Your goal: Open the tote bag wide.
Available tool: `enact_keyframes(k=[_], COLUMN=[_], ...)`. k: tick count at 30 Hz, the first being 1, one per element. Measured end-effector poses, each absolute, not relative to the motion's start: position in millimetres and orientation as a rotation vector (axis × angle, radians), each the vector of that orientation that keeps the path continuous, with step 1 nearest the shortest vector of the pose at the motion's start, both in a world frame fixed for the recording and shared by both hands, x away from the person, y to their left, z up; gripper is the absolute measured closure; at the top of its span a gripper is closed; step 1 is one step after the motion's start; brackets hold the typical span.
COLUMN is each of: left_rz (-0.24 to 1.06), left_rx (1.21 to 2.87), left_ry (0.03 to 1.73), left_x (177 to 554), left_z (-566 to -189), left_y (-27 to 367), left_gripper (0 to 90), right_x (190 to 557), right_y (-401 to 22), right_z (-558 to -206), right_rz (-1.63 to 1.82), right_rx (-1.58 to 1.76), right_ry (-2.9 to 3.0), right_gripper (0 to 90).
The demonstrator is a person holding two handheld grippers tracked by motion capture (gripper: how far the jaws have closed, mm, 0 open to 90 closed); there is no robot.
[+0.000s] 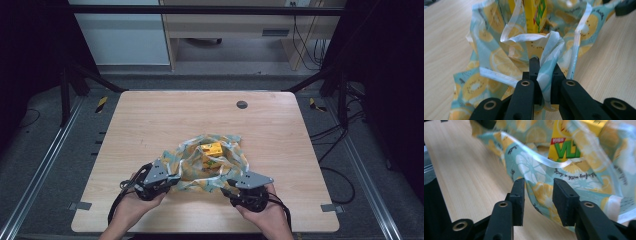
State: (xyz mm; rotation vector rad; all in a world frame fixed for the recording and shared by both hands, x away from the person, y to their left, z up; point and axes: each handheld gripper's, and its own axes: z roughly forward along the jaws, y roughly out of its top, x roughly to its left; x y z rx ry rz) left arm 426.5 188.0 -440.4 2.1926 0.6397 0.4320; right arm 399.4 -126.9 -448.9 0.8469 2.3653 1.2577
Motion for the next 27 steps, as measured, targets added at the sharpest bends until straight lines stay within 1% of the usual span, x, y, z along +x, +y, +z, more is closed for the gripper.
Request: enact_keyframes(k=[11, 17, 22, 27], left_rz=[0.432, 0.436, 0.455, 0.456], left_rx=[2.219, 2.234, 2.243, 2.257], left_ry=[0.671, 0.664, 0.667, 0.667], left_x=[426.2, 421.4, 414.6, 416.6], left_z=[-456.1, -458.6, -460.2, -465.9], left_y=[201.7, 202.5, 204.0, 201.7], left_gripper=[84.8, 84.6, 84.4, 84.6], right_x=[408.1, 424.6, 445.4, 465.8], right_y=[-142.2, -152.2, -158.3, -158.0], right_z=[-427.9, -413.8, -405.0, -410.9], right_rz=[1.281, 1.235, 1.177, 1.125], right_rx=[0.905, 0.945, 0.97, 1.008], right_ry=[2.26, 2.215, 2.201, 2.228], right_gripper=[60.0, 56.6, 52.7, 51.0])
